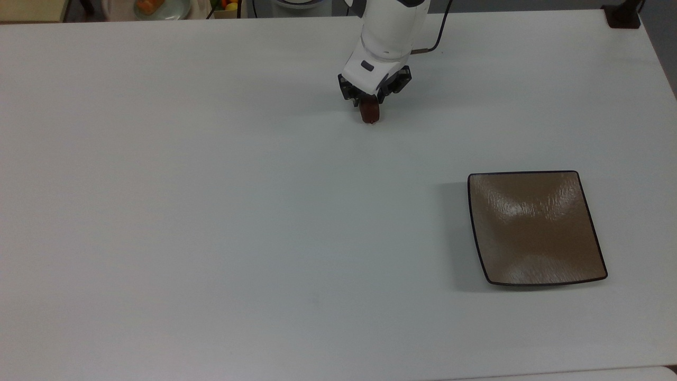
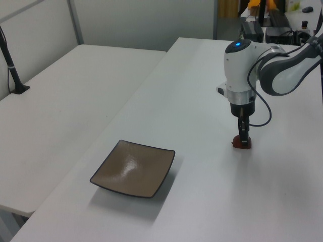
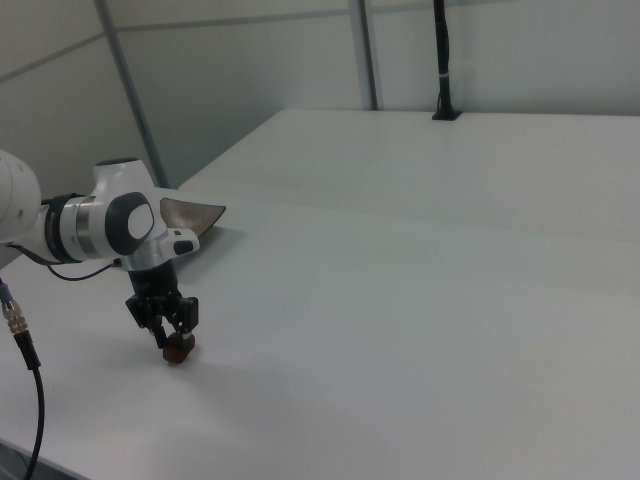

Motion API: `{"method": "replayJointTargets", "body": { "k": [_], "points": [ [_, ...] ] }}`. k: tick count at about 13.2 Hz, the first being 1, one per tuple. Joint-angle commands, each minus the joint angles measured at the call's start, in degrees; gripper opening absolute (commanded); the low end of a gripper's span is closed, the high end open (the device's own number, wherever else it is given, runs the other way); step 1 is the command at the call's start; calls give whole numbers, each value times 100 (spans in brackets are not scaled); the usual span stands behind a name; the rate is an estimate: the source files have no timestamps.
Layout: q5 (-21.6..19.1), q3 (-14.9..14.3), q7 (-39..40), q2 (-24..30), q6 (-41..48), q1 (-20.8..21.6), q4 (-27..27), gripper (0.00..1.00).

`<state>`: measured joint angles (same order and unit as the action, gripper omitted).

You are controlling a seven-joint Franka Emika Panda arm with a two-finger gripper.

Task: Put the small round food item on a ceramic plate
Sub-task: 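Close the gripper around the red-brown food item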

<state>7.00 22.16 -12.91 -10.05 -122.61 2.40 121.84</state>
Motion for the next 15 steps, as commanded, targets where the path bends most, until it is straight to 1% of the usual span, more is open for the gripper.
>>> {"method": "replayJointTargets", "body": {
  "k": [1, 3, 7, 8, 9, 10, 11, 12, 14, 15],
  "points": [
    [240, -28, -80, -102, -149, 103, 24, 34],
    [232, -19, -27, -146, -123, 103, -2, 28],
    [232, -19, 8, -146, -61, 94, -143, 19],
    [206, -28, -35, -146, -61, 94, -195, 16],
    [197, -19, -18, -146, -53, 94, -248, 8],
    [206, -19, -10, -146, -53, 94, -266, 2],
    [197, -19, -36, -138, -53, 94, -327, 0],
    [197, -28, -71, -138, -44, 94, -432, 0],
    [144, -28, -80, -146, 0, 94, -722, 0],
    [144, -28, -36, -155, 253, 94, -984, 0]
  ]
}}
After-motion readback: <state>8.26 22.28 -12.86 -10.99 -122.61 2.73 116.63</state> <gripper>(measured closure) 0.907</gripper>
